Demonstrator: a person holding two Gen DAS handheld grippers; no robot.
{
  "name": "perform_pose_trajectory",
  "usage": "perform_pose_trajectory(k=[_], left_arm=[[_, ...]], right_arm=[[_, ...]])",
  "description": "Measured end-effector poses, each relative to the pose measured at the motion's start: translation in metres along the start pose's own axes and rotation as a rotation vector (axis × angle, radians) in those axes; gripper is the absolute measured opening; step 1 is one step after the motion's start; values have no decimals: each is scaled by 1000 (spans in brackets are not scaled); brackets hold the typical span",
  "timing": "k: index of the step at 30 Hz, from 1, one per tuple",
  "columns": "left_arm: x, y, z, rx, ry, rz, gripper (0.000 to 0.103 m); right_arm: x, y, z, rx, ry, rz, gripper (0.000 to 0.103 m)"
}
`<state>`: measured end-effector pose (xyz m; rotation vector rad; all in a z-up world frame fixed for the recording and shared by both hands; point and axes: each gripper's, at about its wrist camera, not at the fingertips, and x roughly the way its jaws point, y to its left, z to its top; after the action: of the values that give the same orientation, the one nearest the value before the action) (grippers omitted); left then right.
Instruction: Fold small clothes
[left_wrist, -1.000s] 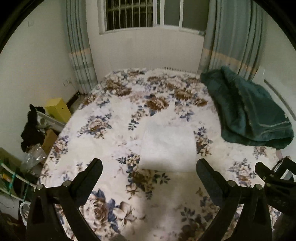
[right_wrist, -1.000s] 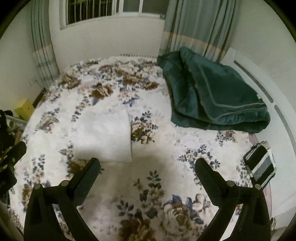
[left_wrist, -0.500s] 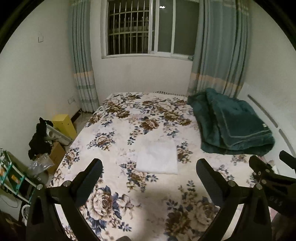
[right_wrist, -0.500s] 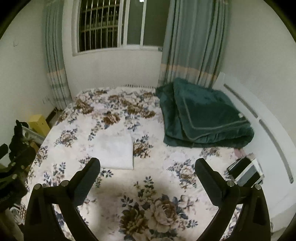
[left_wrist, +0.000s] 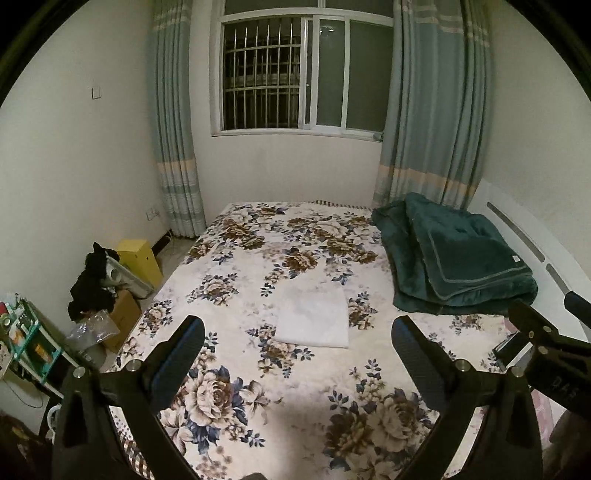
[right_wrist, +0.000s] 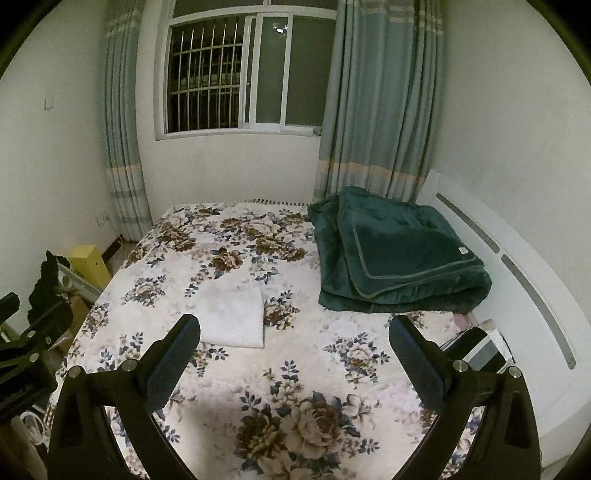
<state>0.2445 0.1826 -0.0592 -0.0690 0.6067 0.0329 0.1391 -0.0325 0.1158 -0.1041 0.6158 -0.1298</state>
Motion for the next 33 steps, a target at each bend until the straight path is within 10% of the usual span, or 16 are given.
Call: perform_pose_trajectory(k=[33], left_arm=[[-40,-5,-1,-15,-63,39,103]], right_arm=[[-12,-21,3,-25,-27,75,103]])
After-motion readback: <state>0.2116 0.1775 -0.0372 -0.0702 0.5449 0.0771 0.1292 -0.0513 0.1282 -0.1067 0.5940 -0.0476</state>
